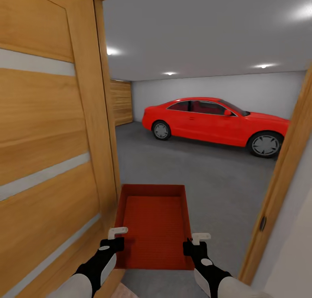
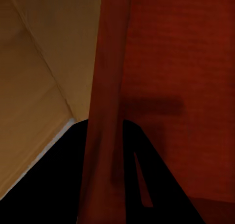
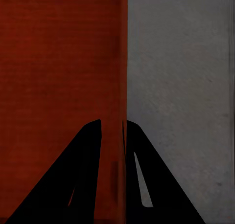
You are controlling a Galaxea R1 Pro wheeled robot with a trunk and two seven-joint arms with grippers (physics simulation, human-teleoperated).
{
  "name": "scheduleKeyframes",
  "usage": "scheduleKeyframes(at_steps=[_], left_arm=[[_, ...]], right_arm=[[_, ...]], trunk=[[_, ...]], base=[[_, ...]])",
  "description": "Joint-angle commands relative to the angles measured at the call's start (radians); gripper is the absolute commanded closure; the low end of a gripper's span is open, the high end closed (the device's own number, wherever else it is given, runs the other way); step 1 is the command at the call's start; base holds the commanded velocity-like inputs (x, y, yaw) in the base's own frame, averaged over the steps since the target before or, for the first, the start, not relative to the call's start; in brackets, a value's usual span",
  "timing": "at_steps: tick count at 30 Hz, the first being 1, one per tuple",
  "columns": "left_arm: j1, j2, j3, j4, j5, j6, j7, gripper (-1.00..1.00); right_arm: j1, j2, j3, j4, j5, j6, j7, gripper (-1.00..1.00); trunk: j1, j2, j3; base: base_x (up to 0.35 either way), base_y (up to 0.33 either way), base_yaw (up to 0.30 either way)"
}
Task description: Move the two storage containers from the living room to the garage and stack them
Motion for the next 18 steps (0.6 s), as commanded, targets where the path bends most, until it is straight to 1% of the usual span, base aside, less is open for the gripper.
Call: scheduleKeyframes(at_steps=[1,18], left_arm=[[0.0,0.001,0.013,0.0,0.011,0.006,0.006,1.0],[0.0,0.001,0.013,0.0,0.011,0.006,0.007,1.0]], right_arm=[[-0.002,0.001,-0.05,-0.002,0.021,-0.01,-0.002,1.0],[-0.002,0.001,-0.051,-0.002,0.021,-0.01,-0.002,1.0]], trunk=[[0.001,-0.002,-0.002],[0.001,-0.002,-0.002]], base=[[0.312,0.155,-0.251],[0.312,0.155,-0.255]])
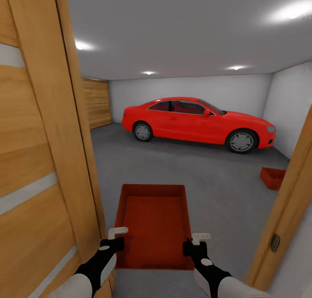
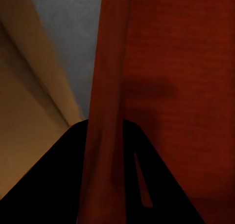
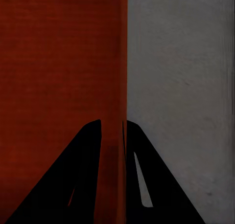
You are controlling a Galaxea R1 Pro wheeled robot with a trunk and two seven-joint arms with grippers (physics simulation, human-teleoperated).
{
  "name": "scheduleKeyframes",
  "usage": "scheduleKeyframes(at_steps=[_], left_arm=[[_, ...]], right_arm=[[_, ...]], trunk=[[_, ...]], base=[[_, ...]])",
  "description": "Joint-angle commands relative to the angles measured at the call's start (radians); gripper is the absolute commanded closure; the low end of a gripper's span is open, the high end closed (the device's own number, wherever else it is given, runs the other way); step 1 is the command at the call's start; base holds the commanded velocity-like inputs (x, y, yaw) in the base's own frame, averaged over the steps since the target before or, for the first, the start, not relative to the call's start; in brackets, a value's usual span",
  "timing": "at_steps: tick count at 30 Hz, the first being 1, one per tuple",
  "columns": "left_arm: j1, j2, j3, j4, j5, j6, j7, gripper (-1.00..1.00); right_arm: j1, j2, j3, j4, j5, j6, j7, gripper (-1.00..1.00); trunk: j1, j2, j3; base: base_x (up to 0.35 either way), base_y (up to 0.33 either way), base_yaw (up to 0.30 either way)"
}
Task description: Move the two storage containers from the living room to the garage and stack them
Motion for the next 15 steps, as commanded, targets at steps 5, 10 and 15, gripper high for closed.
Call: scheduleKeyframes(at_steps=[5,10,15], left_arm=[[0.0,0.001,0.014,-0.002,0.01,0.006,0.008,1.0],[0.0,0.001,0.014,-0.002,0.01,0.006,0.011,1.0],[0.0,0.001,0.014,-0.002,0.009,0.006,0.011,1.0]], right_arm=[[-0.002,0.001,-0.051,-0.002,0.022,-0.01,-0.002,1.0],[-0.002,0.001,-0.051,-0.002,0.022,-0.01,-0.002,1.0],[-0.002,0.001,-0.051,-0.002,0.022,-0.01,-0.002,1.0]], trunk=[[0.001,-0.002,-0.002],[0.001,-0.002,-0.002],[0.001,-0.002,-0.002]], base=[[0.264,0.083,-0.255],[0.174,0.009,-0.255],[0.162,0.001,-0.255]])
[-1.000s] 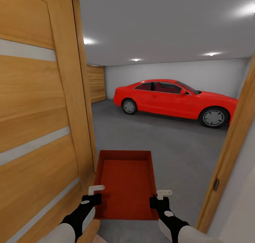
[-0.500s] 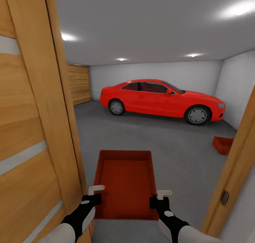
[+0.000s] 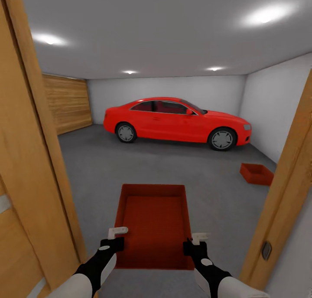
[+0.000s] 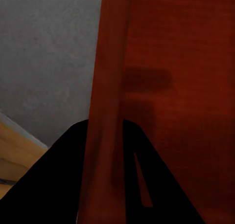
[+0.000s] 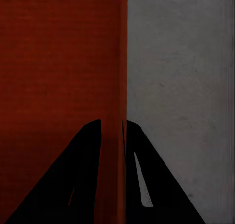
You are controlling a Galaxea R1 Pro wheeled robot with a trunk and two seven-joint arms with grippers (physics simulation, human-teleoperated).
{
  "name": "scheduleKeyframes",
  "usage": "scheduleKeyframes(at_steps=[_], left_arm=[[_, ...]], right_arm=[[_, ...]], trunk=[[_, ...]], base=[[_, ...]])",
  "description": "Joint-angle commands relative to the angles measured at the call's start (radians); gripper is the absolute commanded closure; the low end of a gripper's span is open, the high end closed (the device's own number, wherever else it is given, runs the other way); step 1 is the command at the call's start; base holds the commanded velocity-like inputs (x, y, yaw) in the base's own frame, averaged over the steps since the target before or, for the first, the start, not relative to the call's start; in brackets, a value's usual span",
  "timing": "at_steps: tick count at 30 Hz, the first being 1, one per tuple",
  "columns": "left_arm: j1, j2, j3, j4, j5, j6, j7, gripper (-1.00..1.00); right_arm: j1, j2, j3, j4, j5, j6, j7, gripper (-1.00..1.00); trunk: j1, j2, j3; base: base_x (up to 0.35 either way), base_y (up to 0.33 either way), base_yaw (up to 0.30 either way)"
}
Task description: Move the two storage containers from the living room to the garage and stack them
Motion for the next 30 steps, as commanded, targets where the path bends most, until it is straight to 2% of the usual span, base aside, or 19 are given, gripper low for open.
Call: scheduleKeyframes(at_steps=[1,5,13,30], left_arm=[[0.0,0.001,0.02,-0.001,0.004,0.006,0.007,1.0],[0.0,0.001,0.02,-0.001,0.004,0.006,0.005,1.0],[0.0,0.001,0.02,-0.001,0.005,0.006,0.005,1.0],[0.0,0.001,0.02,-0.001,0.004,0.006,0.006,1.0]], right_arm=[[-0.002,0.001,-0.051,-0.003,0.022,-0.008,-0.001,1.0],[-0.002,0.001,-0.051,-0.003,0.022,-0.008,-0.001,1.0],[-0.002,0.001,-0.051,-0.003,0.022,-0.008,-0.001,1.0],[-0.002,0.001,-0.051,-0.003,0.022,-0.008,-0.001,1.0]], trunk=[[0.001,-0.002,-0.002],[0.001,-0.002,-0.002],[0.001,-0.002,-0.002],[0.001,-0.002,0.007]], base=[[0.162,0.0,-0.255],[0.241,0.043,-0.183],[0.292,0.151,-0.033],[0.298,0.179,-0.224]])
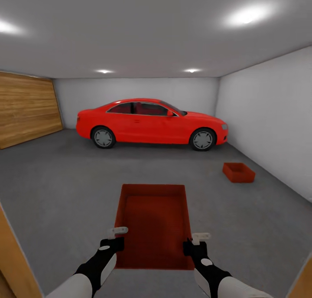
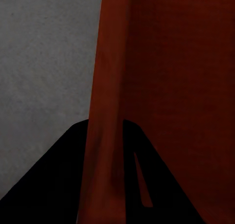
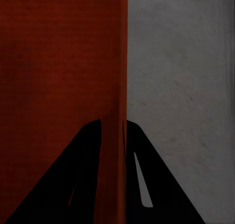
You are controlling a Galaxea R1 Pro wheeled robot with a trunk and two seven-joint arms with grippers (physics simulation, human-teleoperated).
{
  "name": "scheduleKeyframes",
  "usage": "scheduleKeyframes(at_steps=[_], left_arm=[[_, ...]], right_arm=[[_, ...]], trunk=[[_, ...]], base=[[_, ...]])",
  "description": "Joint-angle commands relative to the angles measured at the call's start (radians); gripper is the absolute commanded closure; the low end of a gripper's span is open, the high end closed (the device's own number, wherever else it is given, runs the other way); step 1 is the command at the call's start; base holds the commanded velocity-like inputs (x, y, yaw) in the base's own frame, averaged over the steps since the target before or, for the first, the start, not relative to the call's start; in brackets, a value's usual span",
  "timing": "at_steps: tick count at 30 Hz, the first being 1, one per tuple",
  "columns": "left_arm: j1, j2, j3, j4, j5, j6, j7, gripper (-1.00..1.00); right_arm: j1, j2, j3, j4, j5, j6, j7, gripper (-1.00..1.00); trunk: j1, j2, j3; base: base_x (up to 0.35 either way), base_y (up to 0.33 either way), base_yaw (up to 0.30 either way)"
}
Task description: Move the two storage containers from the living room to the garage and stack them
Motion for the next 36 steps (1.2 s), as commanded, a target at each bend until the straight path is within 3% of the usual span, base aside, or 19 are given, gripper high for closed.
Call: scheduleKeyframes(at_steps=[1,18,20,36], left_arm=[[0.0,0.001,0.018,-0.001,0.006,0.006,0.007,1.0],[0.0,0.001,0.018,-0.001,0.006,0.006,0.01,1.0],[0.0,0.001,-0.003,-0.003,0.009,0.006,0.009,1.0],[0.0,0.001,-0.006,-0.004,0.011,0.006,0.008,1.0]], right_arm=[[-0.002,0.001,-0.051,-0.002,0.023,-0.009,-0.001,1.0],[-0.001,-0.001,-0.051,-0.002,0.022,-0.007,-0.002,1.0],[-0.001,0.004,0.003,0.005,0.002,-0.009,-0.007,1.0],[-0.002,0.001,0.195,0.005,-0.188,-0.01,-0.015,1.0]], trunk=[[0.001,-0.002,-0.001],[0.001,-0.002,0.0],[0.001,-0.002,0.0],[0.001,-0.002,0.0]], base=[[0.289,0.162,-0.234],[0.076,0.036,-0.035],[0.0,0.0,0.0],[0.0,0.0,0.0]])
